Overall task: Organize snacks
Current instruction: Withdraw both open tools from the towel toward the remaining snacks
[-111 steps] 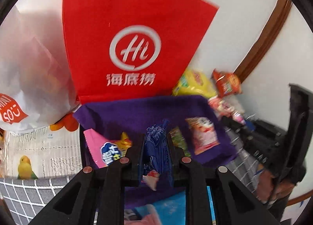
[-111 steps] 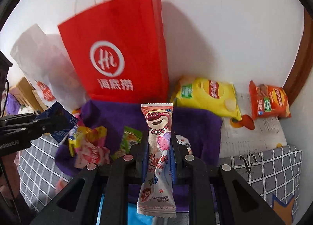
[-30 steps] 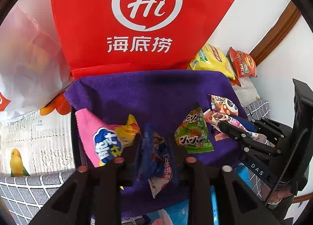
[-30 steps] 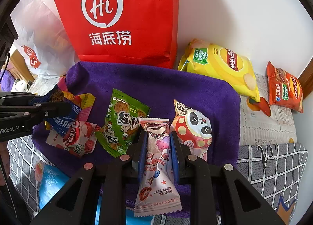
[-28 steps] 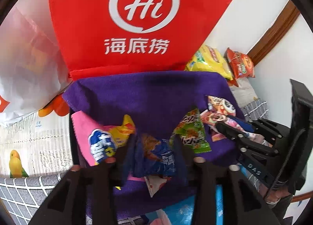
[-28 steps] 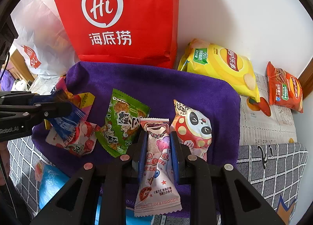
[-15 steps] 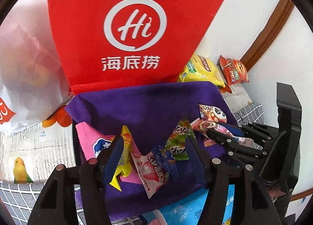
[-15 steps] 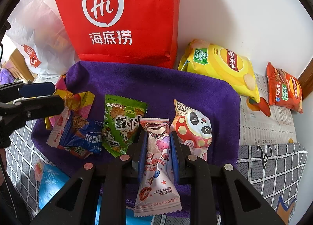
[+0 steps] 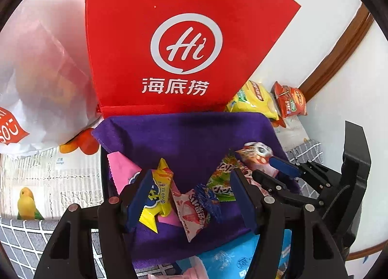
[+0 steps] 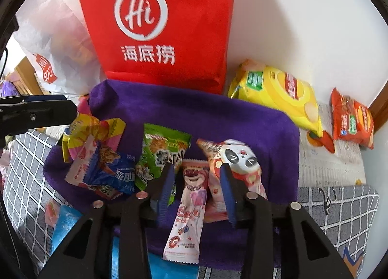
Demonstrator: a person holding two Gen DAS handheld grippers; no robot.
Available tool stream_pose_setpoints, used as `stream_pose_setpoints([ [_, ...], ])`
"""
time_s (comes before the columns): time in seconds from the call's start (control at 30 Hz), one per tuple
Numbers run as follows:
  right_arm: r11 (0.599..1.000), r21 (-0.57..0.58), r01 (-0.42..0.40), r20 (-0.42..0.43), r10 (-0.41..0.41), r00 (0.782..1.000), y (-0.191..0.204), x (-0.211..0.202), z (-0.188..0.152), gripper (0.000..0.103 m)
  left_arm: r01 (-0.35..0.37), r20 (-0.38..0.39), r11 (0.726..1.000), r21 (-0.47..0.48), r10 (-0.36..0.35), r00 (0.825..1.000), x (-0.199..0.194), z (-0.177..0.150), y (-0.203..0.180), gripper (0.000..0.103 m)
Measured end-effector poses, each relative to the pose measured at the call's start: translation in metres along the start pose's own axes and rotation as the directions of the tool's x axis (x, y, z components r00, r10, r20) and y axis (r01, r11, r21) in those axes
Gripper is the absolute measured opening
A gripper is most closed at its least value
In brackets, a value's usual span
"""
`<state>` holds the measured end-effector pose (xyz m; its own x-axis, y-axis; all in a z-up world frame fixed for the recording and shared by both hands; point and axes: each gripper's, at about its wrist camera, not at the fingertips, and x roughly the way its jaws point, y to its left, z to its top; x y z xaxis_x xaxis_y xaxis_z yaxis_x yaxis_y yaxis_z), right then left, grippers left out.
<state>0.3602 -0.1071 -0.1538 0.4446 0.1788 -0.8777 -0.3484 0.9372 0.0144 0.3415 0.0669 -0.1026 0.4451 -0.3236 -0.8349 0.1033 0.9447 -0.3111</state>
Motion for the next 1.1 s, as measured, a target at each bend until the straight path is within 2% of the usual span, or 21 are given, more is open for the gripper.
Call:
stream_pose_setpoints([
  [0.2, 1.0, 0.012, 0.011, 0.056, -0.012, 0.998, 0.0, -0.021, 0.004, 0.043, 0.0, 0.041, 1.0, -0.006, 0.001, 0.999, -0.021, 0.001, 0.001, 0.064],
  [0.3, 0.998, 0.06, 0.007, 0.096, -0.013, 0.995, -0.003, -0.04, 0.003, 0.048, 0.005, 0.059, 1.0, -0.009, -0.004, 0.998, -0.029, 0.001, 0.0, 0.064],
  [0.53, 0.991, 0.134, -0.013, 0.134, -0.005, 0.991, -0.006, -0.08, -0.023, 0.048, 0.024, 0.12, 0.999, 0.025, -0.027, 0.992, -0.058, -0.003, -0.014, 0.063],
  [0.6, 0.989, 0.144, -0.013, 0.121, -0.004, 0.993, -0.006, -0.087, -0.032, 0.048, 0.059, 0.13, 0.997, 0.04, -0.064, 0.99, -0.07, -0.005, -0.023, 0.063],
  [0.7, 0.991, 0.135, 0.007, 0.076, -0.017, 0.997, -0.003, -0.099, -0.045, 0.048, 0.072, 0.18, 0.997, 0.038, -0.077, 0.981, -0.09, -0.01, -0.033, 0.063],
  [0.8, 0.991, 0.126, 0.045, 0.076, -0.055, 0.996, 0.001, -0.119, -0.058, 0.059, 0.032, 0.228, 0.998, 0.063, -0.046, 0.973, -0.107, -0.019, -0.048, 0.064],
  [0.87, 0.987, 0.137, 0.081, 0.091, -0.094, 0.991, 0.001, -0.136, -0.067, 0.066, 0.017, 0.226, 0.998, 0.063, -0.031, 0.974, -0.111, -0.027, -0.054, 0.064],
  [1.1, 0.98, 0.176, 0.087, 0.121, -0.109, 0.987, -0.001, -0.18, -0.094, 0.069, 0.001, 0.212, 0.989, 0.151, -0.033, 0.977, -0.124, -0.073, -0.084, 0.064],
])
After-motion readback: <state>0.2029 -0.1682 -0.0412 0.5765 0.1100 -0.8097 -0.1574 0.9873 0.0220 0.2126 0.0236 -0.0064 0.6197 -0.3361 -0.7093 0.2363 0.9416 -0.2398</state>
